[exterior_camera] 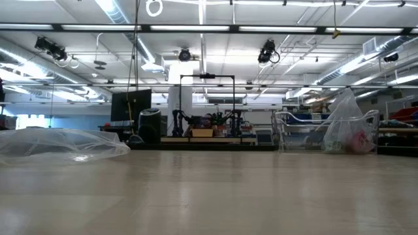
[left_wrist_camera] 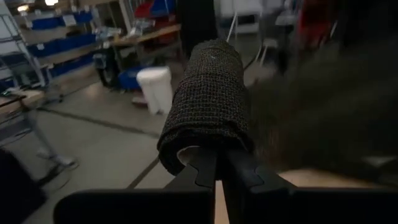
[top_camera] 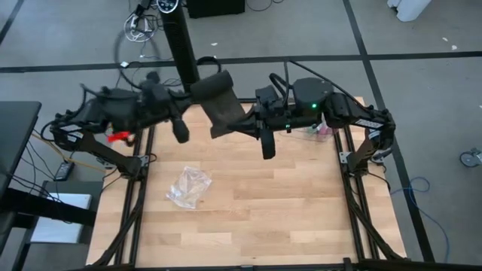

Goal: Roll bandage
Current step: Roll the black bandage

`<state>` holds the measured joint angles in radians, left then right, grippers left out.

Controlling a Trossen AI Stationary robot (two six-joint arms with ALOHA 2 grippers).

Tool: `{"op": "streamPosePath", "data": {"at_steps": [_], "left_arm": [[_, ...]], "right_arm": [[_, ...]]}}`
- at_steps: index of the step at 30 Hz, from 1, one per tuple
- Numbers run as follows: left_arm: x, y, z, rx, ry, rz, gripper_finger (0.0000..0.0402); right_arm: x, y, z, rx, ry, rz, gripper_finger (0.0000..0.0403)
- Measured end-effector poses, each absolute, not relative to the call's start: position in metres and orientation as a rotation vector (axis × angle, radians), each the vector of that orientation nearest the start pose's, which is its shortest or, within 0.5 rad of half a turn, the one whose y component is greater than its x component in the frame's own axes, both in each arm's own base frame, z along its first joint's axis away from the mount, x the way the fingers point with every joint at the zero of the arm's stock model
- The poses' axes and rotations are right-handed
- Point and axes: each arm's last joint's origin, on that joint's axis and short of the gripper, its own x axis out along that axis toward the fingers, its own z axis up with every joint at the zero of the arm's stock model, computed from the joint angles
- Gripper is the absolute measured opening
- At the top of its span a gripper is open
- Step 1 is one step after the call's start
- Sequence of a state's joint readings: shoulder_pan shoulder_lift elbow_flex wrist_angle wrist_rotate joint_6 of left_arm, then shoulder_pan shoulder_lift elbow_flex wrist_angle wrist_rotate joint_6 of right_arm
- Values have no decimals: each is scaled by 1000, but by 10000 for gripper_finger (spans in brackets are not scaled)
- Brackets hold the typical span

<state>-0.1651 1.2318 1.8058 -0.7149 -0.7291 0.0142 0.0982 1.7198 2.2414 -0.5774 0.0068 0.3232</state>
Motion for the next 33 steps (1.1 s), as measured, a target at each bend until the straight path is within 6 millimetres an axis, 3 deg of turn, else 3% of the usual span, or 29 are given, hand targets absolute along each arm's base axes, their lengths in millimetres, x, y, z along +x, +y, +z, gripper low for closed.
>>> {"op": "streamPosePath", "data": {"at_steps": [9,19,27,33], "left_arm": [[218,-17,489,103,243,533,12],[244,-32,474,154,304,426,12],[245,-42,476,174,283,387,12],[240,-47,488,182,230,361,12]], "right_arm": [[334,28,543,359,-17,78,2],[335,10,541,393,-14,-9,2],[335,-2,534,453,44,-88,10],[335,-9,528,501,94,-130,40]]}}
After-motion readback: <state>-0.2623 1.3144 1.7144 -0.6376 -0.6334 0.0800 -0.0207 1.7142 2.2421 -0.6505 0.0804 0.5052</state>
